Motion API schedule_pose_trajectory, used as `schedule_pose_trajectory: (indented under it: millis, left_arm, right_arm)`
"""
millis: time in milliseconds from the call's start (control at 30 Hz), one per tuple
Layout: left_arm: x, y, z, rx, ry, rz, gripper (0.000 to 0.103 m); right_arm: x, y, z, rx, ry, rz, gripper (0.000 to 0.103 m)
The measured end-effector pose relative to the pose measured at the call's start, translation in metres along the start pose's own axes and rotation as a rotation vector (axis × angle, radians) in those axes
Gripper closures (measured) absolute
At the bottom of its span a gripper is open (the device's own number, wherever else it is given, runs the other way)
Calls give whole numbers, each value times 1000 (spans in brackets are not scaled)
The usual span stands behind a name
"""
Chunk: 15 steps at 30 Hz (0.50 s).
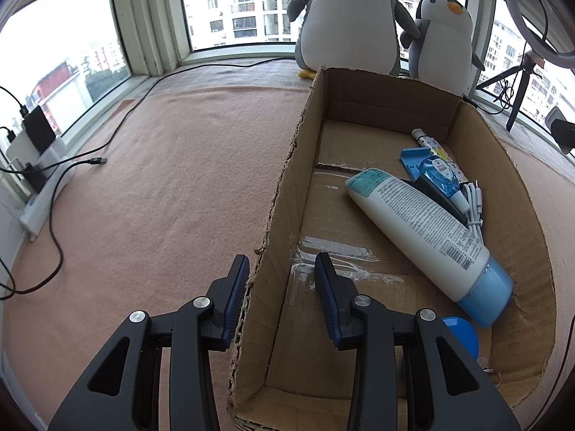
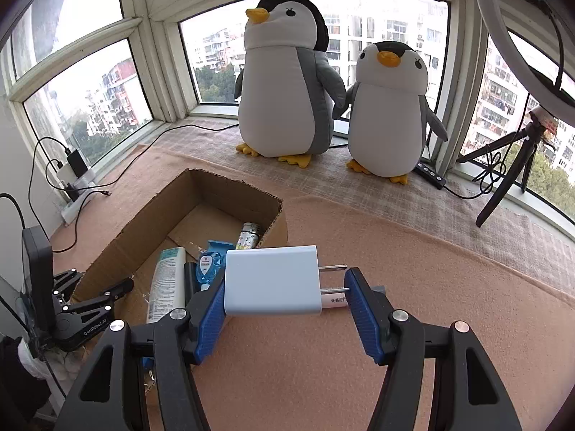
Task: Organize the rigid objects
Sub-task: 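Carry the charger into the box and open the right gripper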
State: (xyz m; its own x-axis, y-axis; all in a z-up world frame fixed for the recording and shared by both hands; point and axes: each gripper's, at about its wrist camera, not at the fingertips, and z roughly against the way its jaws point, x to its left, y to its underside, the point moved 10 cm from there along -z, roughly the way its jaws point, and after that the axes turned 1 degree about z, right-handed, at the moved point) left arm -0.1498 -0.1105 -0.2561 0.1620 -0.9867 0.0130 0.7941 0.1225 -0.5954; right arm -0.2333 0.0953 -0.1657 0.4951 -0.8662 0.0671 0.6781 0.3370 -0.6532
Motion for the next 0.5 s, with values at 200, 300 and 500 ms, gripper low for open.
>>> schedule_pose_trajectory:
  millis: [200, 300, 500]
  left_arm:
    - [0, -1, 0, 0, 3, 3, 67]
    - [-1, 0, 0, 1, 3, 4, 67]
    - [0, 0, 0, 0, 2, 5, 67]
  right_arm:
    - [39, -24, -10, -8, -51, 59, 44]
    - [59, -28, -21, 2, -65, 97, 44]
    - [82, -26, -51, 56, -101, 118, 44]
